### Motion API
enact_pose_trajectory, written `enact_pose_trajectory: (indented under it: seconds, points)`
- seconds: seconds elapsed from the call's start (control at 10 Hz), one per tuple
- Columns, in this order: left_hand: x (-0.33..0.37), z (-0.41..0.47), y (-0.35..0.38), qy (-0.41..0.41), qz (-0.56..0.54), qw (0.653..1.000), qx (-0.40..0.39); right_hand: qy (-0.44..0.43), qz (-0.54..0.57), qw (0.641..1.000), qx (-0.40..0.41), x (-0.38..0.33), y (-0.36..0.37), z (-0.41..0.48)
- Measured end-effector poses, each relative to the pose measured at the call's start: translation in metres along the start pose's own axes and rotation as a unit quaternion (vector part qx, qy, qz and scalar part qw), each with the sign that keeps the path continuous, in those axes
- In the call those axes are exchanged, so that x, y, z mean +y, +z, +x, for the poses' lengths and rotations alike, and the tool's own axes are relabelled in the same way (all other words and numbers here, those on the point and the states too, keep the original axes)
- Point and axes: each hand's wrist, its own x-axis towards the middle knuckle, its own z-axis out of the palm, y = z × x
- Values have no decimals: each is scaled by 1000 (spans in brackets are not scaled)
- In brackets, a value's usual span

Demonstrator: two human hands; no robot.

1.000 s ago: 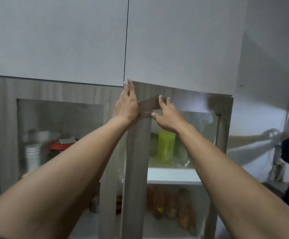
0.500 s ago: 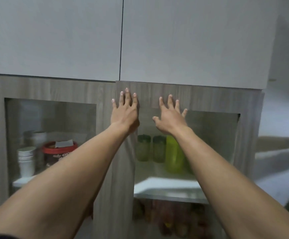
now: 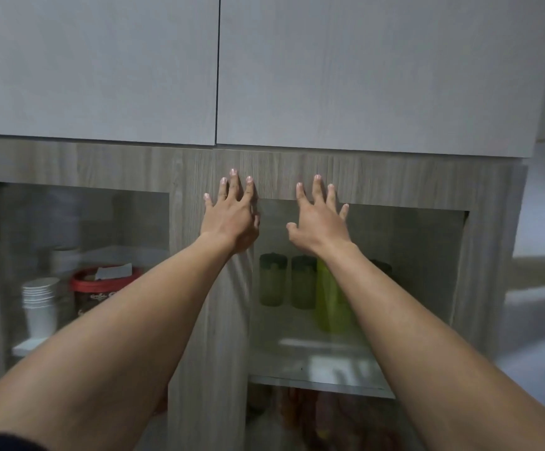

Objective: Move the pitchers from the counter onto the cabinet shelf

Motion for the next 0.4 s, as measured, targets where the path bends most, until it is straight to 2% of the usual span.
enact_pose_trajectory:
  seconds: [0.3,0.4]
  points:
    - [-5,1,-5,-4,-34,999,-32,21,52,998,-40,5,-11,-11]
    - [-9,-21,4,26,-74,996,-31,34,122,991,-43,7,-25,-29]
